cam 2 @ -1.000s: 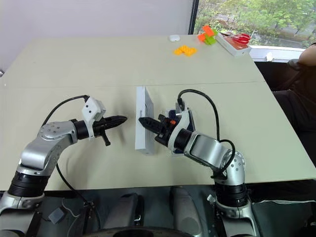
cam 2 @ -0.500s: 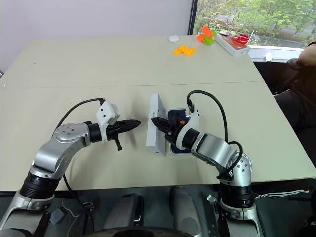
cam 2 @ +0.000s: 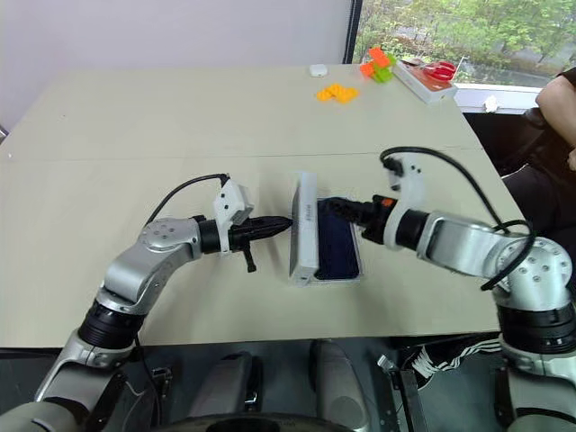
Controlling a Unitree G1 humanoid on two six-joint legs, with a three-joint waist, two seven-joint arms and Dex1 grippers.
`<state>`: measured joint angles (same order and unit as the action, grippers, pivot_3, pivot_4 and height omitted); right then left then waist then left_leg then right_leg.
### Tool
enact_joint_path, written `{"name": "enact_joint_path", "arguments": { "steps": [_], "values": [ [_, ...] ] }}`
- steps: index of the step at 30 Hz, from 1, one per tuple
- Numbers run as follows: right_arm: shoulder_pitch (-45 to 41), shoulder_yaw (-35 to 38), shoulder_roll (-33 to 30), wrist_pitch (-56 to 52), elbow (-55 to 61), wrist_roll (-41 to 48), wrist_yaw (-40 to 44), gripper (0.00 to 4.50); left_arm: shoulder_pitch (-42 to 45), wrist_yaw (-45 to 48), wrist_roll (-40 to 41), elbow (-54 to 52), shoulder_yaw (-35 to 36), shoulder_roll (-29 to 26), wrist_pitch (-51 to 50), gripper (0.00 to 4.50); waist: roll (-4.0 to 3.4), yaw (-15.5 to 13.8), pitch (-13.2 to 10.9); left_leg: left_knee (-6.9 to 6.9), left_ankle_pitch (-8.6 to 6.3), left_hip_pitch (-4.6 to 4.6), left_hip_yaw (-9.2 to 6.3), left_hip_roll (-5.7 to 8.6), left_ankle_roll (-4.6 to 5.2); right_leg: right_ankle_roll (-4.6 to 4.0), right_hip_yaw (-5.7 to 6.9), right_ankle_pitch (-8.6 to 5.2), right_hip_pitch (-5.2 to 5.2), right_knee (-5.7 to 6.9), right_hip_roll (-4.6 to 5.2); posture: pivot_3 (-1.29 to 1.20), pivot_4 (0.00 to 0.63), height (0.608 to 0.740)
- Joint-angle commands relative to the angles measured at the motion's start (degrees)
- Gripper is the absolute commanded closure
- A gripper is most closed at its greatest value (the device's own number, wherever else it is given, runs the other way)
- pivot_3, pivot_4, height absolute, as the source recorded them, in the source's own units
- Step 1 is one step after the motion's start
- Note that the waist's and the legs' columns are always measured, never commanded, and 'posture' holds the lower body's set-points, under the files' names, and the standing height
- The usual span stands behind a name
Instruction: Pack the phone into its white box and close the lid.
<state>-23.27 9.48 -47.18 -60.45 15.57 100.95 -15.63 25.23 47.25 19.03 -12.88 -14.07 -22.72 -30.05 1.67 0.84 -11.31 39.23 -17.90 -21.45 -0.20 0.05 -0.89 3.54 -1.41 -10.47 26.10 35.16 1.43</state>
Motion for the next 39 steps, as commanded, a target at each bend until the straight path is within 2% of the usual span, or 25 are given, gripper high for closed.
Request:
{"name": "enact_joint_path", "arguments": {
  "steps": [1,4,7,11,15,18,22,23,28,32,39],
  "values": [
    [-0.9,1.0,-2.4,-0.1,-1.1,-6.6,5.6,1.64,0.7,0.4,0.0,-2.7,-2.5,1.1,-0.5,4.50,0.00,0.0,0.0,0.00,0.00,0.00,0.00,-0.01,0.00,0.07,0.00,-0.04,-0.01,0.00,0.00,0.00,0.150,0.726],
    [-1.6,0.4,-4.0,-0.7,-1.1,-12.5,10.2,1.64,0.9,0.3,-0.9,-2.9,-4.7,2.2,-0.2,4.50,0.00,-0.1,0.0,0.00,0.00,0.03,0.01,-0.01,0.00,0.08,-0.02,-0.05,0.00,0.00,0.03,0.00,0.150,0.726],
    [-1.9,-0.2,-4.6,-1.3,-0.6,-16.8,13.5,1.64,1.4,-0.9,-0.5,-2.7,-4.1,3.0,-0.5,4.50,0.00,0.0,0.0,0.00,0.00,0.02,0.00,-0.01,0.00,0.07,-0.04,-0.04,0.02,-0.01,0.04,0.00,0.150,0.726],
    [-0.8,-4.2,-8.7,-0.1,3.8,-30.2,21.1,1.64,1.6,-3.5,3.7,-5.3,2.9,2.8,-3.8,4.50,-0.01,0.0,0.0,0.01,0.00,0.05,-0.01,-0.01,0.00,0.08,-0.03,-0.05,0.07,0.01,0.04,0.00,0.150,0.726],
    [0.3,-6.9,-10.4,3.0,6.1,-40.4,27.6,1.64,0.6,-6.0,5.0,-6.0,9.3,-1.7,-9.1,4.50,-0.01,0.1,0.0,0.01,0.00,0.06,-0.02,-0.01,0.00,0.10,-0.03,-0.05,0.13,0.02,0.01,0.00,0.150,0.726],
    [0.8,-7.6,-10.4,4.1,6.9,-44.9,31.7,2.45,-1.5,-6.7,4.2,-6.1,11.1,-6.0,-11.6,4.50,-0.01,0.1,0.0,0.01,0.00,0.10,-0.02,0.00,0.00,0.11,-0.02,-0.06,0.16,0.03,0.00,0.00,0.150,0.726],
    [0.8,-9.8,-10.9,5.4,7.7,-51.7,36.1,4.41,-4.2,-5.4,2.5,-6.8,8.2,-9.6,-11.2,4.50,-0.01,-0.1,0.0,0.01,0.00,0.06,-0.03,0.00,0.00,0.10,-0.02,-0.05,0.18,0.01,0.08,0.00,0.150,0.726],
    [0.7,-10.8,-11.2,6.0,7.8,-54.1,37.0,4.49,-4.4,-5.5,1.7,-6.9,6.5,-9.8,-11.2,4.50,-0.01,-0.2,0.0,0.01,0.00,0.06,-0.03,0.01,0.00,0.08,-0.02,-0.04,0.18,0.00,0.12,0.00,0.150,0.726],
    [1.0,-16.1,-13.1,9.9,7.9,-65.9,41.0,4.49,-2.5,-5.9,-1.4,-6.1,-1.3,-7.3,-11.1,4.50,0.02,-0.4,0.0,0.06,0.00,0.03,-0.01,0.14,0.00,0.01,-0.02,-0.02,0.13,-0.05,0.27,0.00,0.150,0.726],
    [1.4,-16.7,-12.2,10.7,7.7,-69.9,43.4,4.49,-0.9,-6.3,-4.4,-4.7,-6.2,-5.8,-10.8,4.50,0.01,-0.1,0.0,0.06,0.00,0.05,-0.01,0.13,0.00,-0.06,-0.04,0.03,0.14,-0.04,0.17,0.00,0.150,0.726],
    [1.9,-16.3,-9.8,10.0,9.1,-73.0,46.1,4.49,1.8,-7.3,-6.6,-1.7,-9.2,-1.3,-11.1,4.50,0.01,-0.1,0.0,0.05,0.00,0.09,-0.02,0.10,0.00,-0.03,0.02,0.02,0.15,0.05,0.03,0.00,0.150,0.726]
  ]
}}
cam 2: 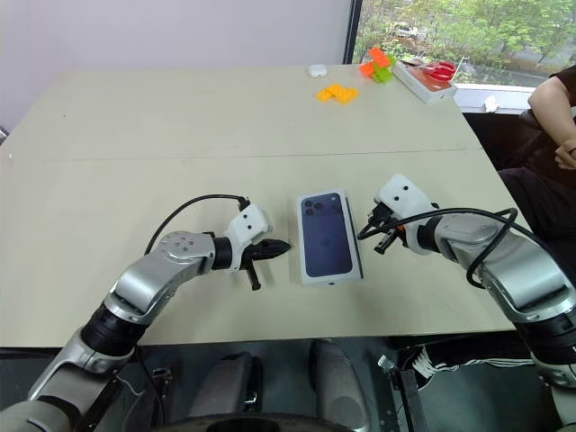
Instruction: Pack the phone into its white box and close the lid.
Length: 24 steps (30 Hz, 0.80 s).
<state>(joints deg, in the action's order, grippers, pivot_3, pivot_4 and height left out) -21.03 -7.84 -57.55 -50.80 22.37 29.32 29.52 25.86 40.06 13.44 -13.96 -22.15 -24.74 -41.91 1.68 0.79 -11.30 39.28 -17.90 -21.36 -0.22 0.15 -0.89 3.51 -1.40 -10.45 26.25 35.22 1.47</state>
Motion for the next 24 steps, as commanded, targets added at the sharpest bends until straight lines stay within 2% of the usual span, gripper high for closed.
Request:
{"name": "enact_joint_path", "arguments": {
  "steps": [1,7,24],
  "values": [
    [-0.3,0.9,0.8,0.3,2.5,-1.7,1.3,4.49,1.3,-0.3,-1.2,-0.6,-1.2,1.3,0.7,4.50,0.00,0.0,0.0,0.00,0.00,-0.01,0.00,0.00,0.00,-0.01,0.00,0.01,0.01,0.00,0.01,0.00,0.150,0.726],
    [0.1,1.1,2.5,-0.5,3.8,-3.1,2.9,4.49,0.9,-0.8,0.3,-2.0,0.2,3.6,-0.3,4.50,0.00,-0.1,0.0,0.00,0.00,-0.02,-0.02,0.02,0.00,-0.07,-0.03,0.05,-0.01,-0.02,0.09,0.00,0.150,0.726],
    [1.3,1.8,4.4,-1.3,4.3,-6.5,5.6,4.49,0.6,-0.4,2.1,-4.3,1.8,5.3,-0.2,4.50,0.00,-0.1,0.0,0.00,0.00,0.00,-0.03,0.03,0.00,-0.08,-0.02,0.05,-0.01,-0.01,0.08,0.00,0.150,0.726]
  ]
}}
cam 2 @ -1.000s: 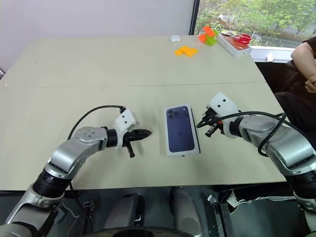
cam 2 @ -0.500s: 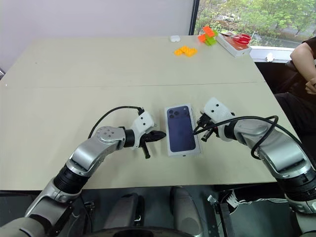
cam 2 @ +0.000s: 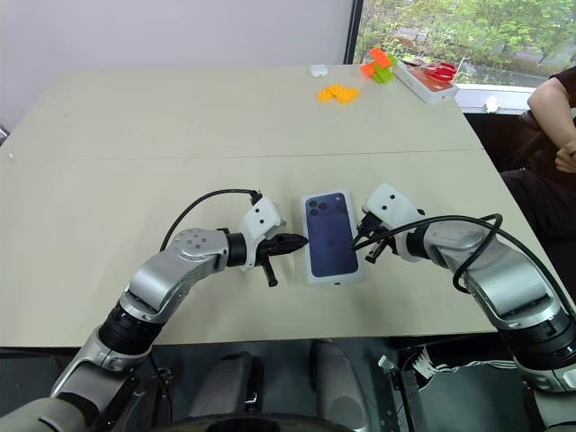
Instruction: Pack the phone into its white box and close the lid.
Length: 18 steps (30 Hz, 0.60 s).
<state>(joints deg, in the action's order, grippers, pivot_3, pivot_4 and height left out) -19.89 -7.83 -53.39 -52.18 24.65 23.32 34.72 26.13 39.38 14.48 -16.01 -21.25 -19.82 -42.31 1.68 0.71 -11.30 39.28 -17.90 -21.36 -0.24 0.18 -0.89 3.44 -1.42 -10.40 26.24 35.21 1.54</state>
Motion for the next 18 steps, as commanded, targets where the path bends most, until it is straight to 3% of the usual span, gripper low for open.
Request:
{"name": "enact_joint_path", "arguments": {
  "steps": [1,8,13,18],
  "values": [
    [0.2,1.9,0.2,0.1,2.0,-0.8,0.4,4.49,0.2,0.4,1.2,-2.4,1.1,0.3,0.2,4.50,0.00,0.0,0.0,0.00,0.00,0.00,0.00,0.00,0.00,0.00,0.00,0.00,-0.01,0.00,0.00,0.00,0.150,0.726],
    [0.6,2.3,0.4,0.1,2.0,-1.6,0.6,4.49,0.6,0.1,1.1,-2.8,3.3,-2.8,-1.5,4.50,0.00,0.1,0.0,0.00,0.00,0.01,0.00,0.00,0.00,0.00,0.00,0.00,0.00,0.01,-0.02,0.00,0.150,0.726],
    [0.5,2.2,0.8,0.3,1.6,-2.3,0.8,4.49,1.7,-0.2,-1.0,-2.7,0.9,-5.5,-3.9,4.50,0.00,0.0,0.0,0.00,0.00,0.00,-0.01,0.00,0.00,0.00,0.00,0.00,-0.01,0.01,0.00,0.00,0.150,0.726],
    [0.4,2.1,1.0,0.4,1.5,-2.8,1.0,4.49,2.2,-1.0,-2.4,-0.2,-2.0,-3.1,-3.2,4.50,0.00,0.0,0.0,0.00,0.00,0.00,0.00,0.01,0.00,0.00,0.00,0.00,-0.01,0.01,0.01,0.00,0.150,0.726]
  ]
}}
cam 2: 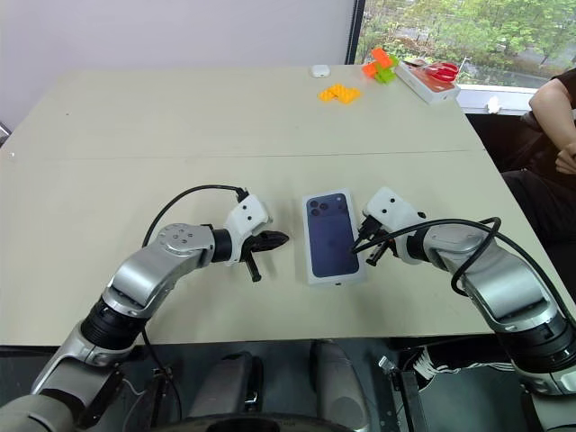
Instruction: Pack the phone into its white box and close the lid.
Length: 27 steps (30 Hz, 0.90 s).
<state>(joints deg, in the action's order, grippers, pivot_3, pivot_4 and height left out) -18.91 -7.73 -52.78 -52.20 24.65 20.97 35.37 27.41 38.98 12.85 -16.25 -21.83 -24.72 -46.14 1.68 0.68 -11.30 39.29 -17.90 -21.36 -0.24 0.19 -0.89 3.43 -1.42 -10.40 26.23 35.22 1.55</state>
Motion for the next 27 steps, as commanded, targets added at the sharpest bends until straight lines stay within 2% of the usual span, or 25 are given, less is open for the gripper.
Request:
{"name": "enact_joint_path", "arguments": {
  "steps": [1,9,27],
  "values": [
    [-0.5,2.0,0.4,0.4,1.6,-0.6,0.4,4.49,0.9,-0.8,-0.7,0.4,-1.8,2.7,0.9,4.50,0.00,0.0,0.0,0.00,0.00,0.00,0.00,0.00,0.00,0.00,0.00,0.00,0.00,0.00,0.00,0.00,0.150,0.726],
    [-0.2,2.5,0.4,-0.2,2.6,-0.6,0.5,4.49,0.1,-1.3,0.4,0.6,-0.9,7.1,1.9,4.50,0.00,0.0,0.0,0.00,0.00,0.02,-0.01,0.00,0.00,-0.01,0.00,0.01,0.00,0.03,-0.02,0.00,0.150,0.726],
    [0.6,2.2,0.4,-0.8,3.1,-1.3,1.8,4.49,-0.3,-0.9,1.0,0.0,0.1,8.5,1.8,4.50,0.00,0.0,0.0,0.01,0.00,0.01,0.00,0.02,0.00,-0.01,-0.01,0.01,-0.01,0.03,0.00,0.00,0.150,0.726]
  ]
}}
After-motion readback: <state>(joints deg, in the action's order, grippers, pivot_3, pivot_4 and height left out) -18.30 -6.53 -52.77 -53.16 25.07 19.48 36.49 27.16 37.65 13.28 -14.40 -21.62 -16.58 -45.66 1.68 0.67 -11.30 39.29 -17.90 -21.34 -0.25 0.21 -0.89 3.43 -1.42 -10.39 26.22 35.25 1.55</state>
